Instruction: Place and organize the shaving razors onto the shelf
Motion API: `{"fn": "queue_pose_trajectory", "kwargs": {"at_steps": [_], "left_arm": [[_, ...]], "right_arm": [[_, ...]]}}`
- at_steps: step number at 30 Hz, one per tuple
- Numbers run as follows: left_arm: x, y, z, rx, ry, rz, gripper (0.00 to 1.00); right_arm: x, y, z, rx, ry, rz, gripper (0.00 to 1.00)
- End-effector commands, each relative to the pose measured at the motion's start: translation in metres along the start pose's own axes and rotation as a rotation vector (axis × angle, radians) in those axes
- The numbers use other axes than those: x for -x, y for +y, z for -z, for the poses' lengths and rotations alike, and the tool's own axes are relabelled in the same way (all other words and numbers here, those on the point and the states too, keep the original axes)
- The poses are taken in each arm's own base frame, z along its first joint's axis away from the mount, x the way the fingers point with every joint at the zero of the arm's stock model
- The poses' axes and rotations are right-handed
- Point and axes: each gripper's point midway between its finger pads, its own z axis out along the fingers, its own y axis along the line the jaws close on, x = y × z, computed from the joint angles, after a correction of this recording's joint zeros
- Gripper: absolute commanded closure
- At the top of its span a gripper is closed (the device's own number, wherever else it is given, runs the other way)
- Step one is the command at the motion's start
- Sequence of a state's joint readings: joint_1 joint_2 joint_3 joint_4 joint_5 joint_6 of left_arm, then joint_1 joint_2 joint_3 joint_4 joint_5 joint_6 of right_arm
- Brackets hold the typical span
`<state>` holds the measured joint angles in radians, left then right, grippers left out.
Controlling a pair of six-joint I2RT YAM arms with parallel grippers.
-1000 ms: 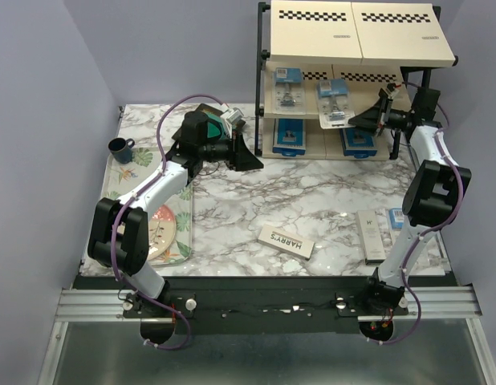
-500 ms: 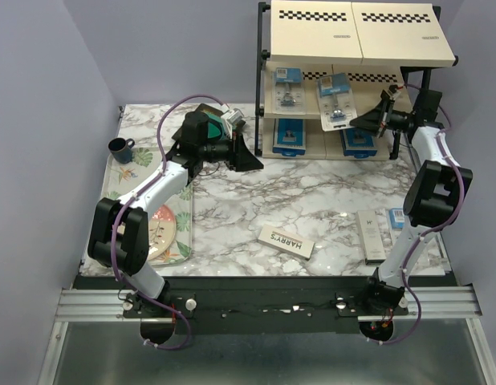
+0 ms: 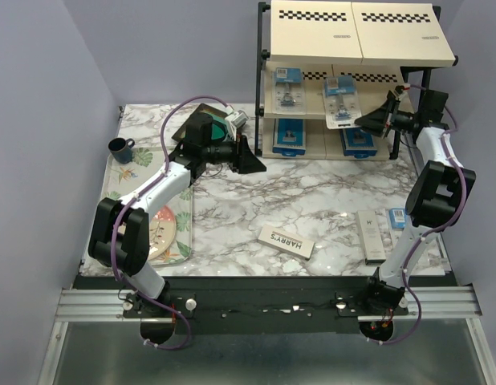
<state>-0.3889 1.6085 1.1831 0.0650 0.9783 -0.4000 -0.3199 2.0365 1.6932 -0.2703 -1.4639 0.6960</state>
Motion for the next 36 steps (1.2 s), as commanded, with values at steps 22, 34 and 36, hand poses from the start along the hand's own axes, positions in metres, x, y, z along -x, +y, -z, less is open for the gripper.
{"fn": "queue_pose_trajectory", "kwargs": {"at_steps": [22, 34, 36], "left_arm": [[0.008, -0.003, -0.006, -0.023, -0.034, -0.016, 0.59], [0.014, 0.009, 0.006, 0.039, -0.086, -0.026, 0.59], [0.015, 0.012, 0.007, 0.056, -0.093, -0.024, 0.59]], "right_arm": [[-0.018, 0.007, 0.015, -0.095, -0.076, 0.011, 0.0], [-0.052, -0.006, 0.043, -0.503, -0.116, 0.387, 0.99], [-0.049, -0.009, 0.042, -0.652, -0.122, 0.486, 0.99]]}}
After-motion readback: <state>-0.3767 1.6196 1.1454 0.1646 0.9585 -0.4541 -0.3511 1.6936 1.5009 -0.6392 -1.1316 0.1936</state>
